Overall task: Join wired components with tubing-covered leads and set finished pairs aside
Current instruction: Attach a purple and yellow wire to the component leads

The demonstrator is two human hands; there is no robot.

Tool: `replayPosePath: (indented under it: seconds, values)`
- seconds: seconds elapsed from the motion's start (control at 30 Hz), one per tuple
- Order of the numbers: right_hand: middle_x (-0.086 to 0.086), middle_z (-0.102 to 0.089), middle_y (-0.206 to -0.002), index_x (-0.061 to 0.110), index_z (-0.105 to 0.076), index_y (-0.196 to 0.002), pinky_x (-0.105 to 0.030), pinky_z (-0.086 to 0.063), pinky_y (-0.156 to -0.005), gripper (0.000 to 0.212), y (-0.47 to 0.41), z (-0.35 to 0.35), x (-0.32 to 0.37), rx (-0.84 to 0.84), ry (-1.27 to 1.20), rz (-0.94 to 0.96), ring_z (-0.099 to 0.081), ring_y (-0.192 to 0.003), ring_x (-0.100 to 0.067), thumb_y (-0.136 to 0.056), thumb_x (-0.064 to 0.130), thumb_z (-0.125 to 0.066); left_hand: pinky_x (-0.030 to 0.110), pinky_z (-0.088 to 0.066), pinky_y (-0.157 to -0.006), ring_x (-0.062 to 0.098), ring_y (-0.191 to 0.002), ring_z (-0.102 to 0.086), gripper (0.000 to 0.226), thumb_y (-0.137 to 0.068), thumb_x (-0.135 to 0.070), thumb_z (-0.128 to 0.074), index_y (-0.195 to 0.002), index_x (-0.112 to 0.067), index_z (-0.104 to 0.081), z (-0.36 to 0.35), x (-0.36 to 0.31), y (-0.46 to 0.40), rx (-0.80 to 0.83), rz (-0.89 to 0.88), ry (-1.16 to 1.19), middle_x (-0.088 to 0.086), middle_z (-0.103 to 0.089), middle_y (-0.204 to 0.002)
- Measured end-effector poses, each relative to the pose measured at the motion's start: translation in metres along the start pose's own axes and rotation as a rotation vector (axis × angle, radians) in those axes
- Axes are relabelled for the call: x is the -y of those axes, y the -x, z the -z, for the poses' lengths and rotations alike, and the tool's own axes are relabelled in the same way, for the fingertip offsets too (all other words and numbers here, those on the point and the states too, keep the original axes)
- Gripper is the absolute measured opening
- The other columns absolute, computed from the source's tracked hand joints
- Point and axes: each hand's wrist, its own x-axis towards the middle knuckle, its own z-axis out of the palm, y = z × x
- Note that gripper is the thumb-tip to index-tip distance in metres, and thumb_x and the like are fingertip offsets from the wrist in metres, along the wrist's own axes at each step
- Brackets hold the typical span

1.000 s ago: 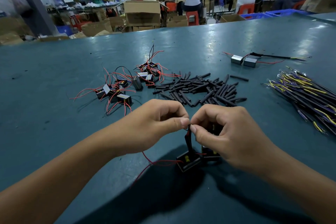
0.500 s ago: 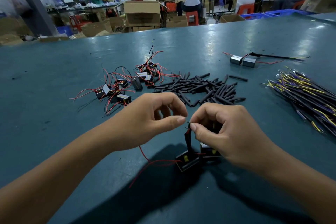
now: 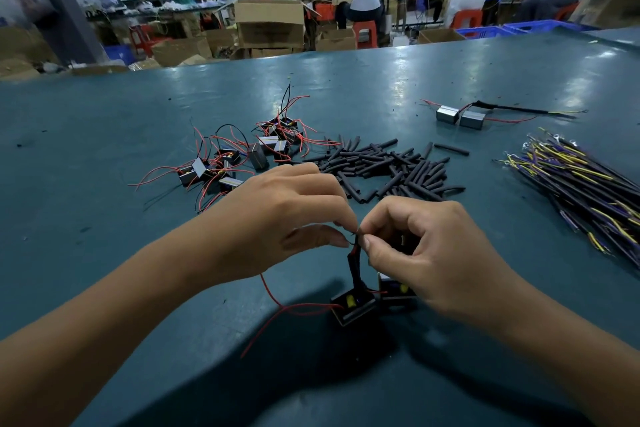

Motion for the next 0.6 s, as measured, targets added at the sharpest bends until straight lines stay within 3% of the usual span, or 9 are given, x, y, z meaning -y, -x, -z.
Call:
replayPosePath:
  seconds: [0.43,0.6]
  values:
    - [0.014,-0.059,-0.059,0.023,-0.066,-0.078,-0.009,-0.036,-0.051,0.014,0.0,0.0,0.0,0.009,0.001,0.011,-0.05,-0.049,-0.002,-0.089,0.014,-0.068,0.039,-0.046,-0.072,0.02,-0.082,-0.053,0.019,-0.1,-0.027,-0.056,-0.098,-0.016,-0.072,-0.002,-0.001,-0.003,-0.031,-0.022,-0.001,-0.002,-0.063,-0.095]
    - [0.013,-0.06,-0.06,0.022,-0.065,-0.078,-0.009,-0.036,-0.051,0.012,0.0,0.001,0.001,0.01,0.018,0.025,-0.052,-0.05,-0.004,-0.088,0.015,-0.067,0.024,-0.043,-0.073,0.01,-0.08,-0.051,0.012,-0.098,-0.028,-0.062,-0.093,-0.02,-0.069,-0.003,-0.009,-0.003,-0.009,0.114,0.218,-0.012,-0.054,-0.086]
